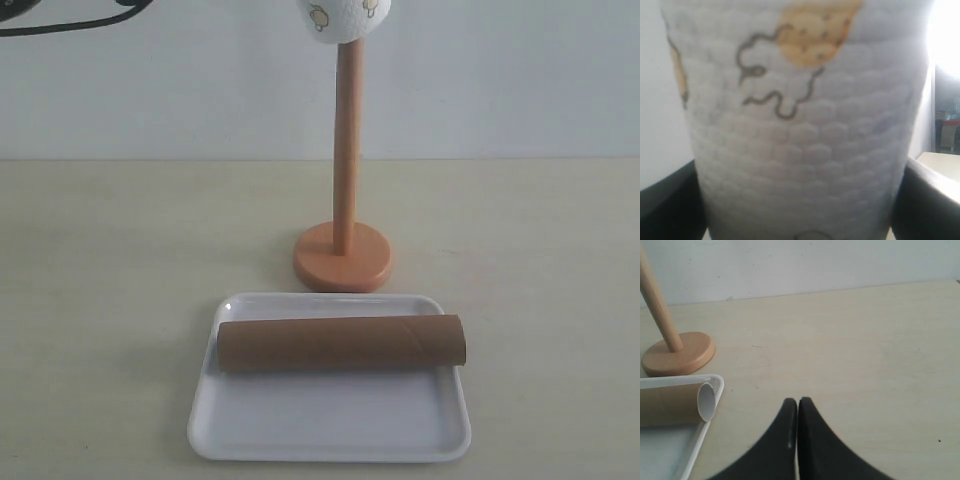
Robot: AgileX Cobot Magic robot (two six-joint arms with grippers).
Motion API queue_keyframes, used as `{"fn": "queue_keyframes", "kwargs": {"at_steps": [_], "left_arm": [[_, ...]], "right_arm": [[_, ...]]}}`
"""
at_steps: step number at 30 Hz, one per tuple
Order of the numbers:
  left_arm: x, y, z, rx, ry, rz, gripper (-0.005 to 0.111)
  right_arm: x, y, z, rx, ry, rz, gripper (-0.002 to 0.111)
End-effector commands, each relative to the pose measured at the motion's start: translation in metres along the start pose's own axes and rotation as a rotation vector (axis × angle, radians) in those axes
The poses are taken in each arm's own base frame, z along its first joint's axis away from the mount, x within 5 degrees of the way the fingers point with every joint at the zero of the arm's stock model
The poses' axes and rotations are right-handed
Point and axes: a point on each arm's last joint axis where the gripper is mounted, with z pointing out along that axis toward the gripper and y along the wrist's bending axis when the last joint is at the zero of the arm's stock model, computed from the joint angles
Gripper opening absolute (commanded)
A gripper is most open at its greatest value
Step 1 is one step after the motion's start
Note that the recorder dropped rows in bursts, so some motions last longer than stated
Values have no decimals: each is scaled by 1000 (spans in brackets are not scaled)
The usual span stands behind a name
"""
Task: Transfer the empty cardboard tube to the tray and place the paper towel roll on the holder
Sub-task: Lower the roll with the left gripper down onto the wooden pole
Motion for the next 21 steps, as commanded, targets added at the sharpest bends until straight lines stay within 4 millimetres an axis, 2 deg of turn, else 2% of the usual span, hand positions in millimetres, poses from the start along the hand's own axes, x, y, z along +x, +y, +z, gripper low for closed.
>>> {"fn": "queue_keyframes", "kwargs": {"at_steps": [1, 15, 21], "left_arm": [[-2, -4, 1, 14, 27, 32, 4], [28, -3, 4, 71, 149, 37, 4], [54, 4, 7, 70, 193, -4, 4]], "right_arm": [[-1, 0, 0, 5, -11, 0, 0], [-1, 0, 0, 5, -11, 0, 0], [-1, 0, 0, 5, -11, 0, 0]]}}
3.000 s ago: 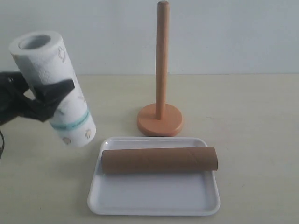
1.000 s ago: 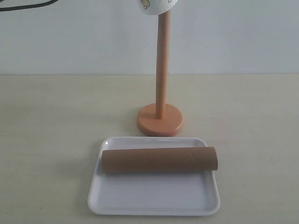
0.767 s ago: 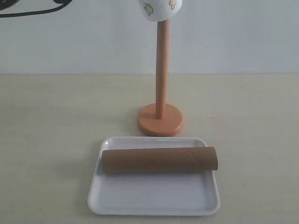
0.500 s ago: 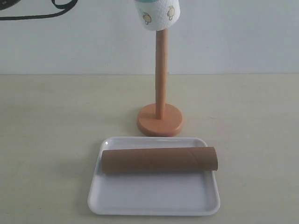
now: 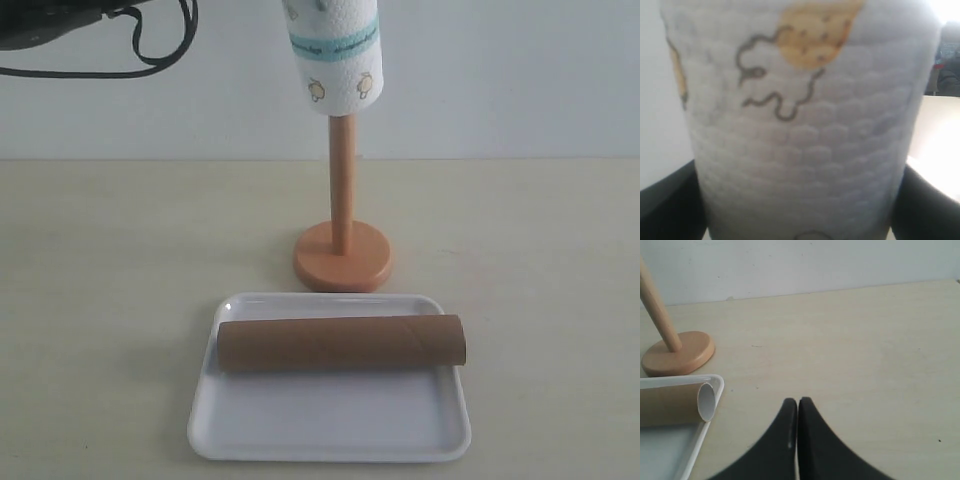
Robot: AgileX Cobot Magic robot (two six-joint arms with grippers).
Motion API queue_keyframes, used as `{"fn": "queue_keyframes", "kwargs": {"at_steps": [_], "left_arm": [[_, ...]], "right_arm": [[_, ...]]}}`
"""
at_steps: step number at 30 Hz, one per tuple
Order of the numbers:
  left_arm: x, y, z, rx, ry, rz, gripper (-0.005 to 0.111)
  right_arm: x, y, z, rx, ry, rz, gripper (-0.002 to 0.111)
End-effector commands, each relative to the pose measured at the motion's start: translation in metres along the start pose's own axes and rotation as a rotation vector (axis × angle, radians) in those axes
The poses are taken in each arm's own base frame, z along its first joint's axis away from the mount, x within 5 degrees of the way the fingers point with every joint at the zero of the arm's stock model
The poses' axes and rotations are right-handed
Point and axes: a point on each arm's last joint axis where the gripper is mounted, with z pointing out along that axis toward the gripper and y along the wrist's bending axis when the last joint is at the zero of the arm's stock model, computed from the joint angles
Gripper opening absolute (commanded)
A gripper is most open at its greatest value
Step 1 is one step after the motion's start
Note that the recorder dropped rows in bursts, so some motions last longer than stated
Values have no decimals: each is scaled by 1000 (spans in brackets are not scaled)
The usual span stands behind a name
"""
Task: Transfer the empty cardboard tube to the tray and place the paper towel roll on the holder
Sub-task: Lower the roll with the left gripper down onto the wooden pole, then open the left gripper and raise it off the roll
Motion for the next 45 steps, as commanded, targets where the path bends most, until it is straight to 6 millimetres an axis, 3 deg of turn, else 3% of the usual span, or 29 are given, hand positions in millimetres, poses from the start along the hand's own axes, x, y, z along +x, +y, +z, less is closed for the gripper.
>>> {"fn": "queue_keyframes", "kwargs": {"at_steps": [1, 6, 17, 22, 29, 32, 33, 34, 35, 37, 39, 45], "left_arm": [[15, 3, 6, 17, 17, -38, 4], [45, 7, 12, 30, 77, -63, 4], [134, 9, 23, 126, 181, -179, 4], [159, 7, 23, 159, 255, -166, 4], [178, 9, 23, 146, 279, -203, 6], [180, 8, 23, 149, 281, -207, 22], [180, 8, 23, 149, 281, -207, 42], [180, 8, 23, 149, 281, -207, 54], [180, 8, 23, 149, 281, -209, 79], [180, 8, 23, 146, 283, -230, 101], [181, 9, 23, 139, 289, -233, 110], [178, 9, 22, 143, 279, -245, 110]], "right_arm": [[-1, 0, 0, 5, -11, 0, 0], [-1, 0, 0, 5, -11, 0, 0], [-1, 0, 0, 5, -11, 0, 0], [-1, 0, 0, 5, -11, 0, 0], [-1, 0, 0, 5, -11, 0, 0], [-1, 0, 0, 5, -11, 0, 0], [-1, 0, 0, 5, -11, 0, 0], [-1, 0, 0, 5, -11, 0, 0], [-1, 0, 0, 5, -11, 0, 0], [-1, 0, 0, 5, -11, 0, 0], [-1, 0, 0, 5, -11, 0, 0], [-1, 0, 0, 5, -11, 0, 0]]}}
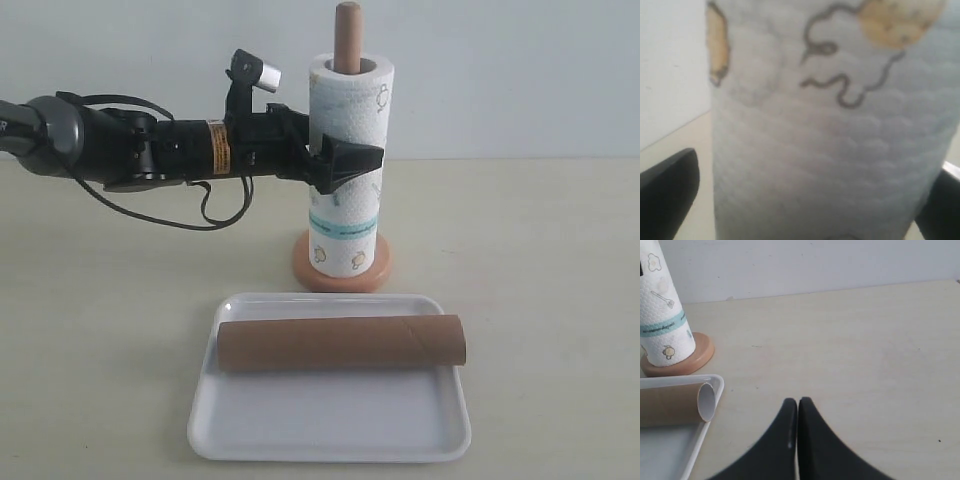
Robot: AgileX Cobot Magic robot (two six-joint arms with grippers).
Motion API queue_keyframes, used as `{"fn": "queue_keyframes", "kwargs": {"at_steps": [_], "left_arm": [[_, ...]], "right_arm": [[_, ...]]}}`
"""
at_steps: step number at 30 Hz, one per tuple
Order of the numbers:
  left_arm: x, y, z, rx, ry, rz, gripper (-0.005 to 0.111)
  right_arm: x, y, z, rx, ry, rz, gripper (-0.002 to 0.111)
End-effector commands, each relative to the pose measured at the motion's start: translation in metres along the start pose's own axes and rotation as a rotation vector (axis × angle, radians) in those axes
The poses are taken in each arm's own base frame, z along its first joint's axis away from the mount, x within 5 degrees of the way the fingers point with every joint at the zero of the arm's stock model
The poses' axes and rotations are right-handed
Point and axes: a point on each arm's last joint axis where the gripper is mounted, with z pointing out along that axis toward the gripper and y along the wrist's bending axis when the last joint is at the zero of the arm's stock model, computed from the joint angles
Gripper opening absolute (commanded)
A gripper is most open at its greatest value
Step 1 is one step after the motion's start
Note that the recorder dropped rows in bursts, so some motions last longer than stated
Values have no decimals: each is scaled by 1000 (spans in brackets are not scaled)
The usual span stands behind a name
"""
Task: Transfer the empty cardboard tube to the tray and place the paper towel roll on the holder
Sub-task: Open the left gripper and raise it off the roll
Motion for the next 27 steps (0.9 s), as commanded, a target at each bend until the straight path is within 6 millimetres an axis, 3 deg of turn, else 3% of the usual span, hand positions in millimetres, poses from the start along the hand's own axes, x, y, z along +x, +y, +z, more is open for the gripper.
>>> {"fn": "queue_keyframes", "kwargs": {"at_steps": [1, 27], "left_arm": [[-8, -2, -2, 7, -19, -26, 110], [-93, -45, -48, -15, 179, 42, 110]], "right_arm": [[-1, 0, 0, 5, -11, 0, 0], [-1, 0, 0, 5, -11, 0, 0]]}}
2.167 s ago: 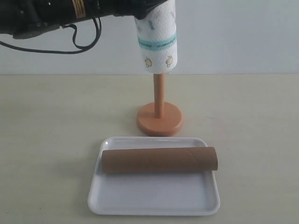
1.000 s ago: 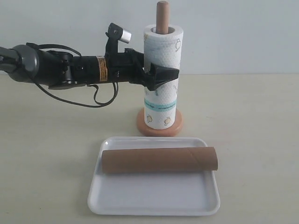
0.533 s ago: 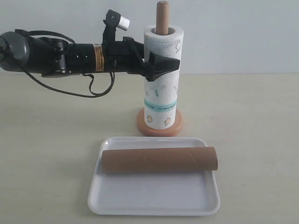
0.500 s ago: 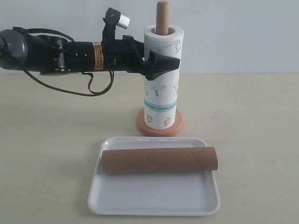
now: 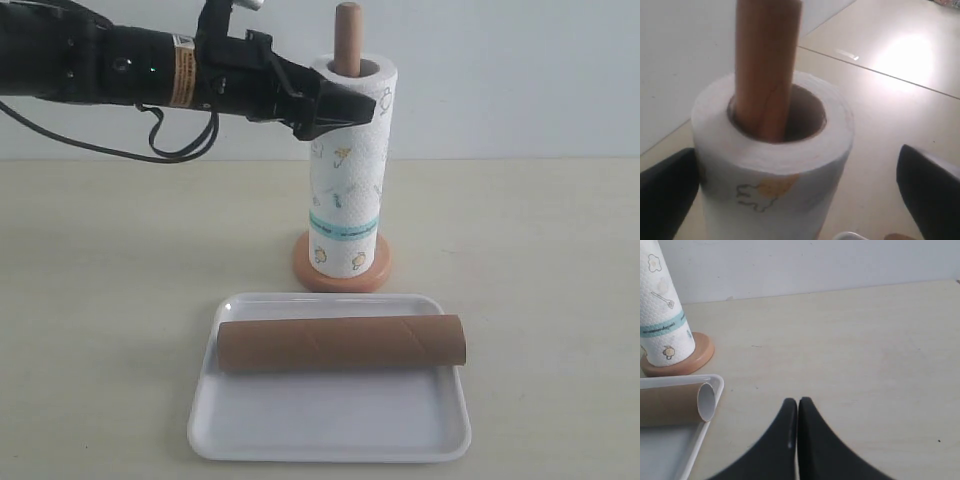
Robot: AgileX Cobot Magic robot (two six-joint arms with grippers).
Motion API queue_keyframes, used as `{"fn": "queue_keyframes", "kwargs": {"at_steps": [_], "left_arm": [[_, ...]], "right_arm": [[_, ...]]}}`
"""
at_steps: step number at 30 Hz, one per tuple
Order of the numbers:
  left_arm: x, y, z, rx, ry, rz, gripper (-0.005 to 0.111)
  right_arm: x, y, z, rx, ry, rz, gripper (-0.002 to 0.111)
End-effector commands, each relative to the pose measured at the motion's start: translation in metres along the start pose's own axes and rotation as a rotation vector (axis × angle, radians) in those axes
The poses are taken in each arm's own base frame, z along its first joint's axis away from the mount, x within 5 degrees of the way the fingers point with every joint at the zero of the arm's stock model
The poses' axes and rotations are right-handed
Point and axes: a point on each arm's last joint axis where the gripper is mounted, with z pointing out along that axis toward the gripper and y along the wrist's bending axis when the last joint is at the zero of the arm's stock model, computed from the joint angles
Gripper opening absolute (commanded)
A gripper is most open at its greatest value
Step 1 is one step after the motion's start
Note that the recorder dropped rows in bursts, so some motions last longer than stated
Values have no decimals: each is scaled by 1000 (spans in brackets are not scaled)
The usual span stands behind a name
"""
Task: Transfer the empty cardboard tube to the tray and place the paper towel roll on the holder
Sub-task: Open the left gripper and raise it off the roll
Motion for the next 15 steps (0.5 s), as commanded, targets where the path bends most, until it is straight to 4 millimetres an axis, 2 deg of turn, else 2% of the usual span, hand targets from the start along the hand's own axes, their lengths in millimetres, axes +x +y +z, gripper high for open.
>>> {"fn": "queue_keyframes", "kwargs": {"at_steps": [1, 9, 15], "left_arm": [[-15, -9, -15, -23, 48, -7, 110], [-39, -22, -43, 65, 2, -124, 110], [-41, -35, -67, 310, 26, -193, 110]], "right_arm": [[-1, 0, 0, 5, -11, 0, 0], [-1, 0, 0, 5, -11, 0, 0], [-1, 0, 0, 5, -11, 0, 0]]}}
